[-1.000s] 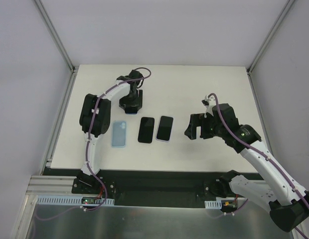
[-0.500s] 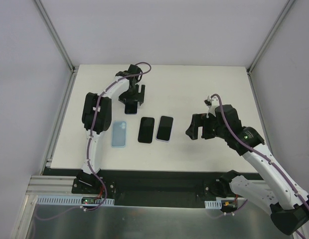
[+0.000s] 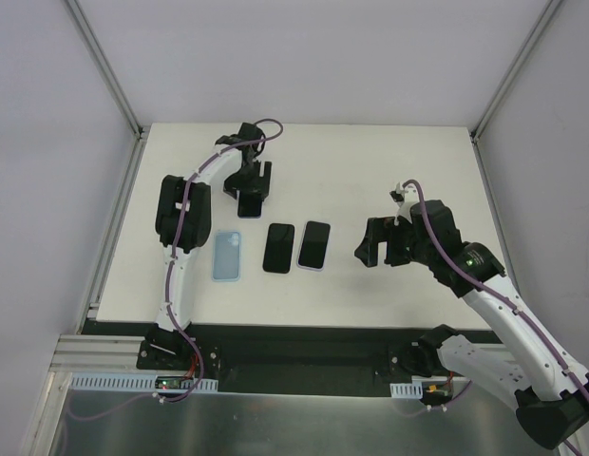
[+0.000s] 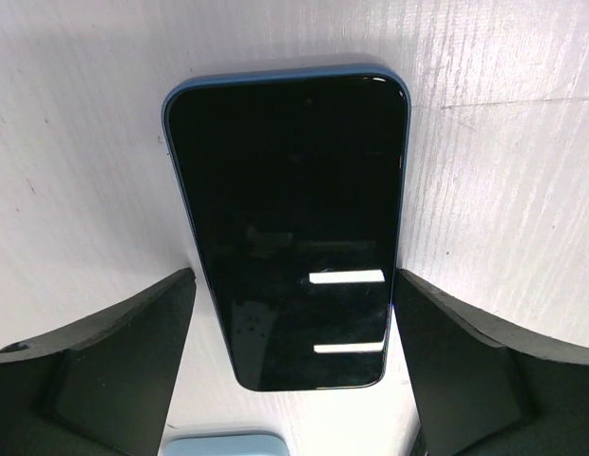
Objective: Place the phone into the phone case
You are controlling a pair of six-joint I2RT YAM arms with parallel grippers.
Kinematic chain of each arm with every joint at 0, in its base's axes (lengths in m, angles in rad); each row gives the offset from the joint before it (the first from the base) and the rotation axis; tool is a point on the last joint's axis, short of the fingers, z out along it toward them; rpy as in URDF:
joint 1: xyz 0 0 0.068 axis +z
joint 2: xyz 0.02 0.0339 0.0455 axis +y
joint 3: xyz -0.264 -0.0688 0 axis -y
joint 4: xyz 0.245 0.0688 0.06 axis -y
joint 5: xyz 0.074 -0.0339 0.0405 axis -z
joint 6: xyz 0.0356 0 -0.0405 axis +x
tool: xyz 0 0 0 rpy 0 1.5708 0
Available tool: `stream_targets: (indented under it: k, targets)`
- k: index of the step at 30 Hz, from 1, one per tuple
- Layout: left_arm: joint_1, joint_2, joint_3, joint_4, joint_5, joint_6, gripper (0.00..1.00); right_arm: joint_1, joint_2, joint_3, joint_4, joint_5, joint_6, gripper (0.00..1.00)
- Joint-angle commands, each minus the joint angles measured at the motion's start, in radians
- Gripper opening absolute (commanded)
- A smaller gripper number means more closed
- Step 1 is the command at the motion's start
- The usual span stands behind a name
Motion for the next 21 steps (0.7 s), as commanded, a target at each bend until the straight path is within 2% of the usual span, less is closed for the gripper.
stream_targets:
  k: [1, 8, 12, 17, 21]
  targets:
    - [0.007, 0.016, 0.027, -0.024, 0.031, 0.028, 0.81, -0.003, -0.008, 0.015, -0.009, 0.017, 0.008, 0.96]
    - [0.007, 0.045, 0.051, -0.022, 0.062, 0.043, 0.72, -0.003, -0.011, 0.012, -0.012, 0.021, 0.011, 0.96]
    - [0.007, 0.041, 0.05, -0.022, 0.068, 0.046, 0.56, -0.002, -0.013, 0.007, -0.014, 0.024, 0.014, 0.96]
    - [0.007, -0.018, 0.036, -0.024, 0.06, 0.04, 0.45, -0.002, -0.011, 0.006, -0.014, 0.027, 0.015, 0.96]
    - [0.007, -0.1, 0.033, -0.024, 0.072, 0.033, 0.28, -0.003, -0.011, 0.007, -0.008, 0.018, 0.017, 0.96]
